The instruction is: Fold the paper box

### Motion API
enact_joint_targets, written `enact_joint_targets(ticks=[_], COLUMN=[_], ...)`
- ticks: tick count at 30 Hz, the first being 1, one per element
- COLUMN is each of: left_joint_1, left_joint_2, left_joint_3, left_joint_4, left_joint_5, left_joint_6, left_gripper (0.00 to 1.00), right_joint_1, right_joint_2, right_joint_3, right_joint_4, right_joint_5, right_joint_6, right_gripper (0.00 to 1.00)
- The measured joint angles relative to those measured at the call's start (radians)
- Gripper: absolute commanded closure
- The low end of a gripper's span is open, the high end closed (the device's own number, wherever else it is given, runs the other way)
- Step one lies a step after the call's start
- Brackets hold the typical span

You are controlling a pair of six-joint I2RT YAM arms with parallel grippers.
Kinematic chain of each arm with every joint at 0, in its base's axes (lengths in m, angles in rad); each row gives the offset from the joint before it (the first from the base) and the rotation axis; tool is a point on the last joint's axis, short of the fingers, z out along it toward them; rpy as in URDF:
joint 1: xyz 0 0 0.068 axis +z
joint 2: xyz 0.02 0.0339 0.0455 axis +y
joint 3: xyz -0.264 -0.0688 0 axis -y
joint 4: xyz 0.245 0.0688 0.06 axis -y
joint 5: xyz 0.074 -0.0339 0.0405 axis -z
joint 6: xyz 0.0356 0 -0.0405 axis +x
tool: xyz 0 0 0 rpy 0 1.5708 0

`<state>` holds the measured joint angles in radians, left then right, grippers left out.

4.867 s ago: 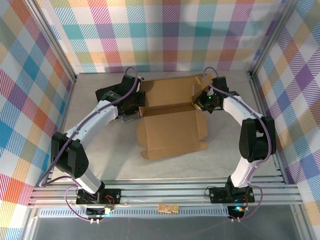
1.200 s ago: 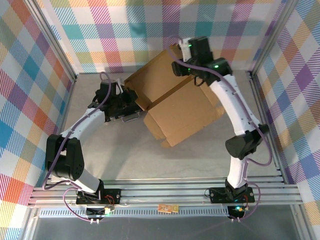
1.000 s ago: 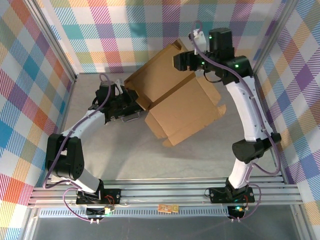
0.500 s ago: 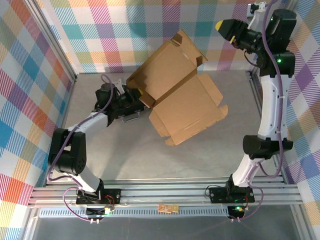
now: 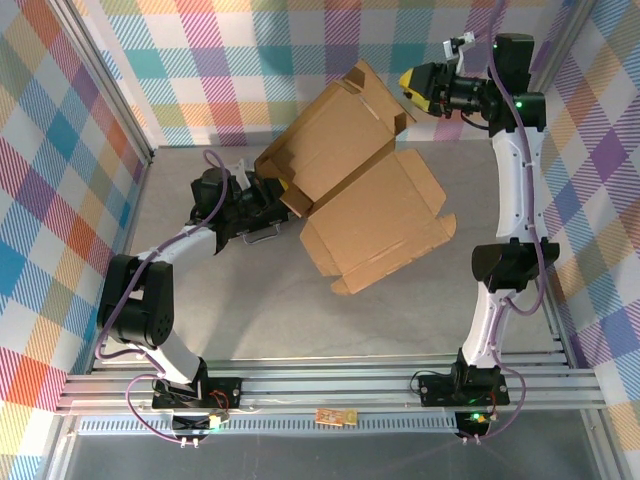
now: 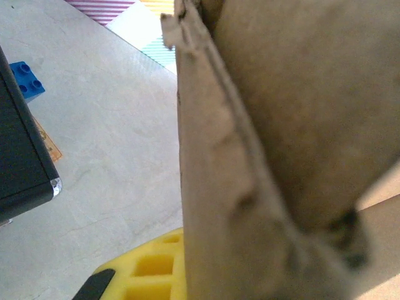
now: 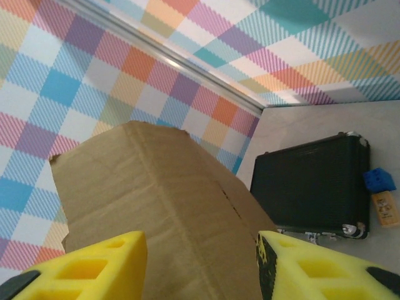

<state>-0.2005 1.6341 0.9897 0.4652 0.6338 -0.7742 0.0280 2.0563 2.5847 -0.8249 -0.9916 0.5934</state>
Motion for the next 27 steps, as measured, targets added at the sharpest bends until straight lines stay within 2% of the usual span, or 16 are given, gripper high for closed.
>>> enact_joint_targets(ticks=[6, 10, 17, 27], left_joint_1=[0.0, 0.0, 0.0, 0.0], left_joint_2=[0.0, 0.001, 0.001, -0.005], left_joint_3=[0.009, 0.029, 0.062, 0.07], left_joint_4=[-0.022, -0.061, -0.13, -0.224], left_joint_5=[0.014, 0.024, 0.035, 0.043], left_joint_6=[0.001, 0.003, 0.02, 0.072], left_gripper=[1.0, 1.0, 1.0, 1.0], right_joint_1=[0.034, 0.055, 0.098, 0.184], right_joint_2=[0.0, -0.001, -0.024, -0.064], right_joint_3=[0.0, 0.0, 0.0, 0.01], right_joint_4=[-0.039, -0.111, -0.216, -0.288], right_joint_5=[-0.022, 0.024, 0.163, 0.442], right_joint_6=[-0.069, -0.162, -0.318, -0.489], right_gripper=[0.46, 0.46, 0.47, 0.47])
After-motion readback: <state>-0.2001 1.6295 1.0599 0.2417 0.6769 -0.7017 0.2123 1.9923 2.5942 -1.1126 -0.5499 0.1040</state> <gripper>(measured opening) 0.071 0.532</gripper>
